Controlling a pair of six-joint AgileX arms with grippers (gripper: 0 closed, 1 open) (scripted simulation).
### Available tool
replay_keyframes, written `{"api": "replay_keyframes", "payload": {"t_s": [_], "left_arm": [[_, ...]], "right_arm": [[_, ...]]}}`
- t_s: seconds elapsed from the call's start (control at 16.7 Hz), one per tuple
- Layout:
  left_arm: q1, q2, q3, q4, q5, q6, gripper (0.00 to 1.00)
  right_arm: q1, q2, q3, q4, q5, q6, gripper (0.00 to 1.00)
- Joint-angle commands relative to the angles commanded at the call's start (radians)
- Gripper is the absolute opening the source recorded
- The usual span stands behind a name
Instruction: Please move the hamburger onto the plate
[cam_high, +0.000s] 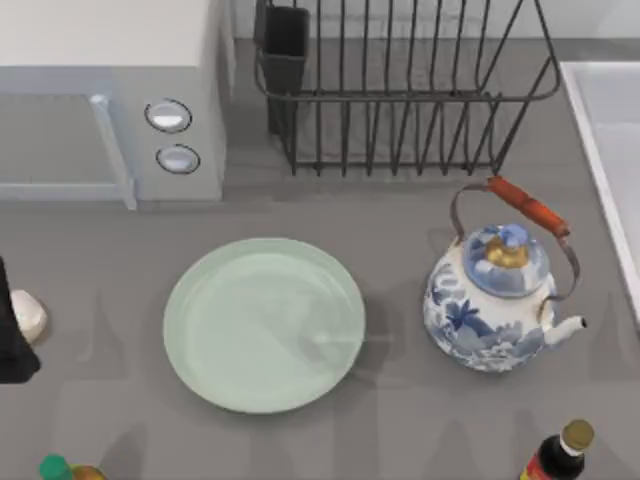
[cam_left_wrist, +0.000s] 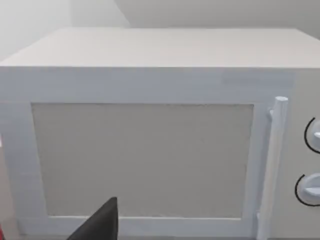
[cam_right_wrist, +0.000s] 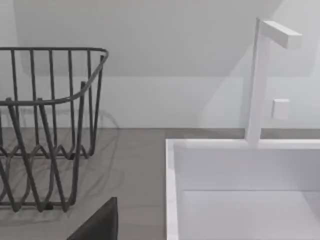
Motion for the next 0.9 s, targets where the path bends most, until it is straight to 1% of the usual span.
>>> {"api": "replay_keyframes", "payload": {"t_s": [0.24, 0.42, 0.66, 0.9], "left_arm": [[0.001, 0.032, 0.031, -0.022, 0.000, 0.025, 1.00], [0.010, 0.159, 0.145, -0.102, -0.001, 0.117, 1.00], [0.028, 0.474, 0.373, -0.278, -0.004, 0.311, 1.00], [0.044, 0.919, 0.630, -0.498, -0.004, 0.543, 1.00]], "right_arm": [[0.000, 0.000, 0.000, 0.000, 0.000, 0.000, 1.00], [0.000, 0.000, 0.000, 0.000, 0.000, 0.000, 1.00], [0.000, 0.000, 0.000, 0.000, 0.000, 0.000, 1.00], [0.000, 0.000, 0.000, 0.000, 0.000, 0.000, 1.00]]}}
